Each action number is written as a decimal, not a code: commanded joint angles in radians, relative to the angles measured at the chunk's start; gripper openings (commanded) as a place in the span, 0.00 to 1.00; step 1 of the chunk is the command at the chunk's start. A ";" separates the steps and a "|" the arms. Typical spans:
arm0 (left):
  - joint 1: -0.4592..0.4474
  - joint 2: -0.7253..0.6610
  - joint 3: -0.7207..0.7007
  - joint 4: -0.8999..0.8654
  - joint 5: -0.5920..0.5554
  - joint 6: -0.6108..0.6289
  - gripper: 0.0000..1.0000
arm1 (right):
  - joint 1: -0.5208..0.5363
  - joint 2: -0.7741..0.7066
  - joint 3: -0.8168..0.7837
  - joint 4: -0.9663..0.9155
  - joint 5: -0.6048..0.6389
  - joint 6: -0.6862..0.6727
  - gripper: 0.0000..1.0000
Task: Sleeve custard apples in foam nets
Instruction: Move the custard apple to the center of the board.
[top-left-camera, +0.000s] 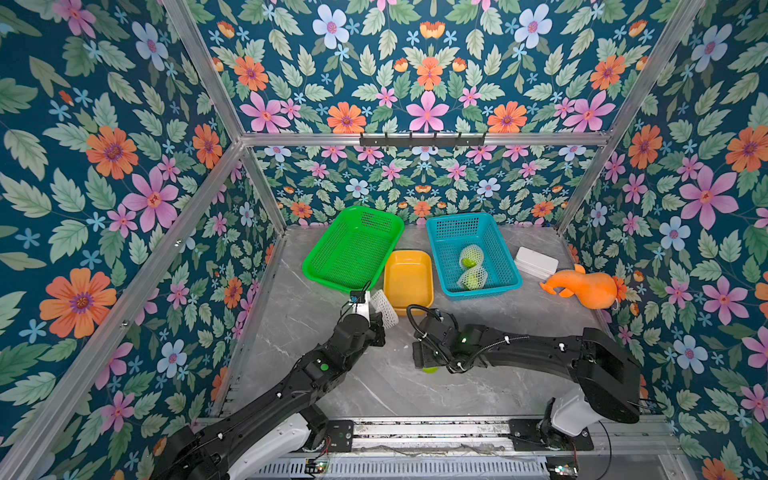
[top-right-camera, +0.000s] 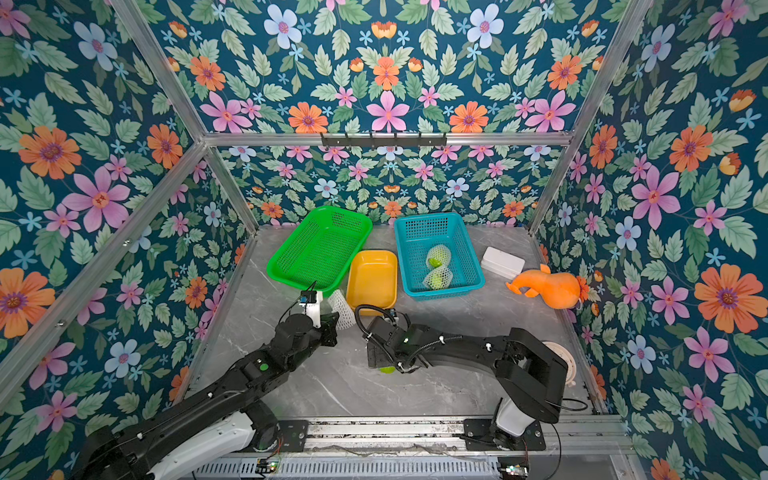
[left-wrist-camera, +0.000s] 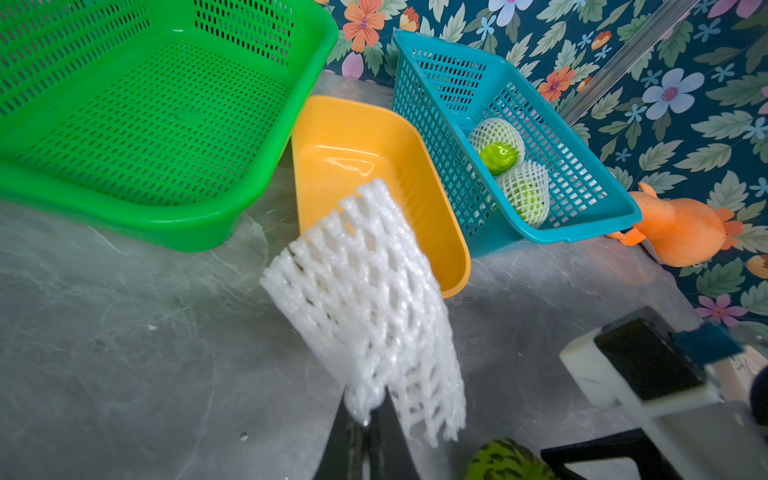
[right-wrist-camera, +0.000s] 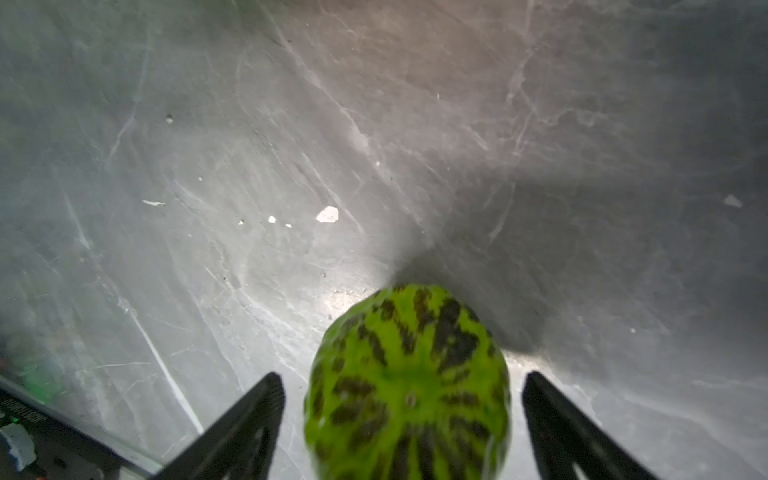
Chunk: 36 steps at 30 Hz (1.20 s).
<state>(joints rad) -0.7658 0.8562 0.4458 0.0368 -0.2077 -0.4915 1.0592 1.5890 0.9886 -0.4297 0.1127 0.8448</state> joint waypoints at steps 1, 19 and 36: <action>0.001 -0.009 -0.004 -0.004 -0.011 0.094 0.00 | -0.001 -0.023 0.027 -0.058 -0.025 -0.034 0.99; -0.010 0.041 -0.051 0.279 0.352 0.350 0.00 | -0.167 -0.286 0.245 -0.272 -0.133 -0.273 0.92; -0.196 0.160 0.068 0.226 0.226 0.470 0.00 | -0.320 -0.221 0.289 -0.138 -0.427 -0.249 0.47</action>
<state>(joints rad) -0.9516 1.0115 0.5056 0.2634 0.0635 -0.0498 0.7452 1.3533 1.2652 -0.5545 -0.2760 0.5953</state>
